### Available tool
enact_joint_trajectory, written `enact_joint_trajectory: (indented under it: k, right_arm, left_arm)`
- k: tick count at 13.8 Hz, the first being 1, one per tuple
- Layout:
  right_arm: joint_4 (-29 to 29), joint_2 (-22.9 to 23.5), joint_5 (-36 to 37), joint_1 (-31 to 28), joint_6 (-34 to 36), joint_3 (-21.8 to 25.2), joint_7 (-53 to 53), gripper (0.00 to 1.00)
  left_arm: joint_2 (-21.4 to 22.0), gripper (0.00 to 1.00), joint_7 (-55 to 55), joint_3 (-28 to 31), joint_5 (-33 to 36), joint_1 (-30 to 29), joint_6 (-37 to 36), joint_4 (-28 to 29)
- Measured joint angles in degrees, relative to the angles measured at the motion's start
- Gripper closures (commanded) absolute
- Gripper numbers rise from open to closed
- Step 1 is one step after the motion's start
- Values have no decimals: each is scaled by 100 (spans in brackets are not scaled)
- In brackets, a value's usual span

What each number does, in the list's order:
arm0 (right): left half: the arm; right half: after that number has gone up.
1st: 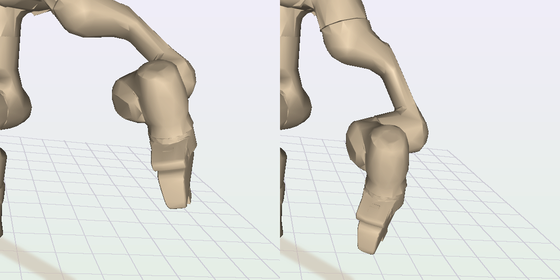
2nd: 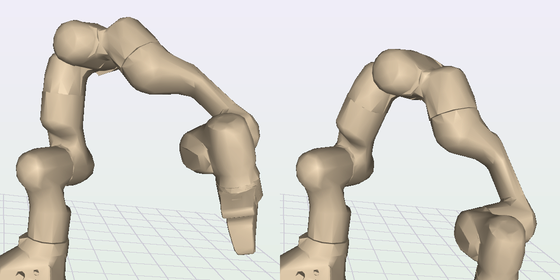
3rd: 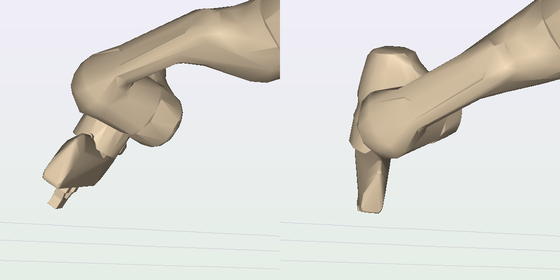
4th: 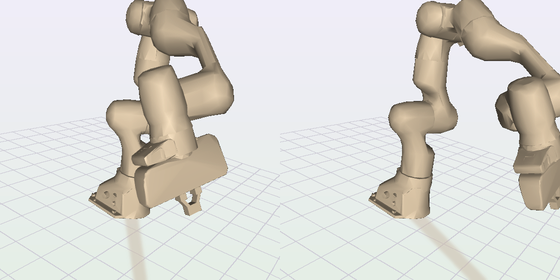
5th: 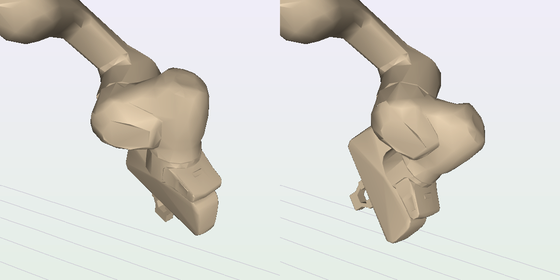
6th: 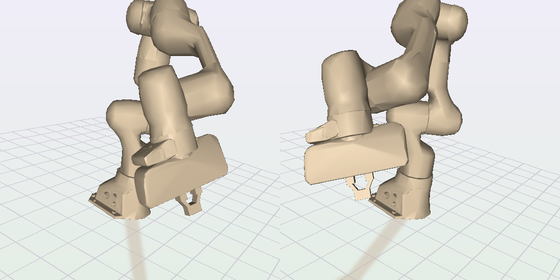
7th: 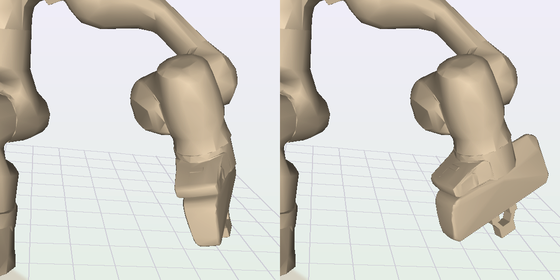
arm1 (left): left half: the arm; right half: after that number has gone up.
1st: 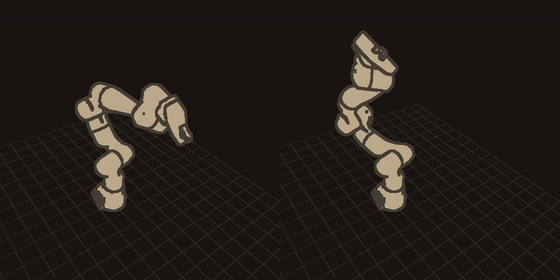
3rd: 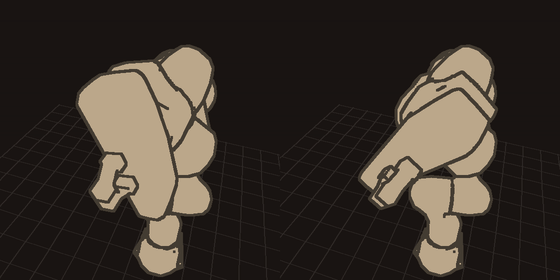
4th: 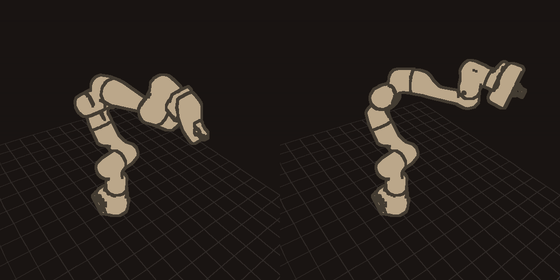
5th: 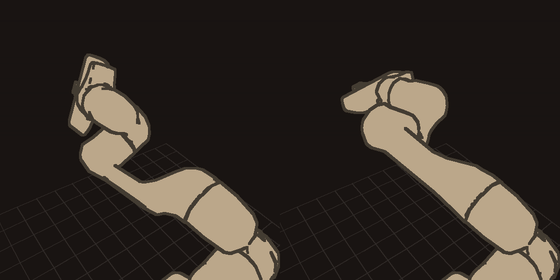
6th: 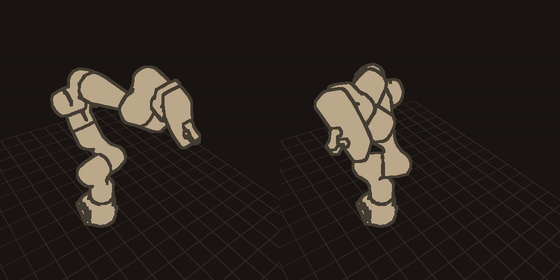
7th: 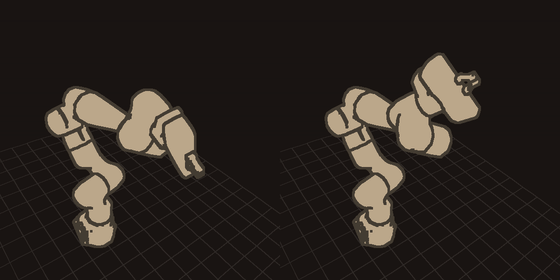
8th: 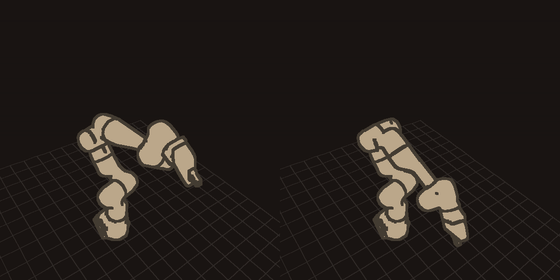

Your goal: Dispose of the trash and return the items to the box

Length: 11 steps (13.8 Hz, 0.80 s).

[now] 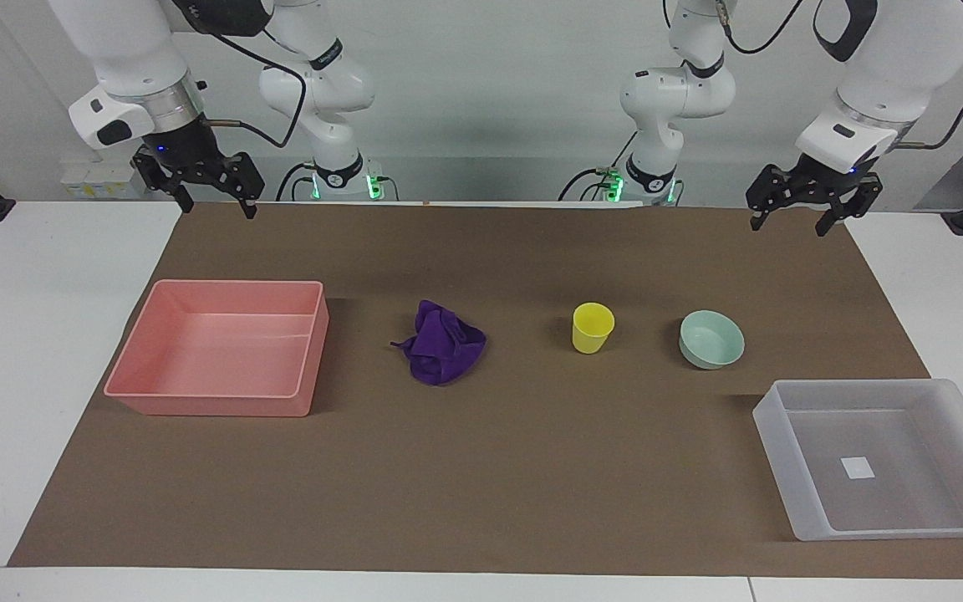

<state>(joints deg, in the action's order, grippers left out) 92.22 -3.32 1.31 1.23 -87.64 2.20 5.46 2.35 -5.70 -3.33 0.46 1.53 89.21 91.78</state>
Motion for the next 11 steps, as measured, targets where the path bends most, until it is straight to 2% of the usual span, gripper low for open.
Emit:
enact_joint_trajectory:
  k: [11]
  right_arm:
    - [4,-16,-4,-19,0,34,0,0]
  left_arm:
    - [5,0,1,29,0,-73,7,7]
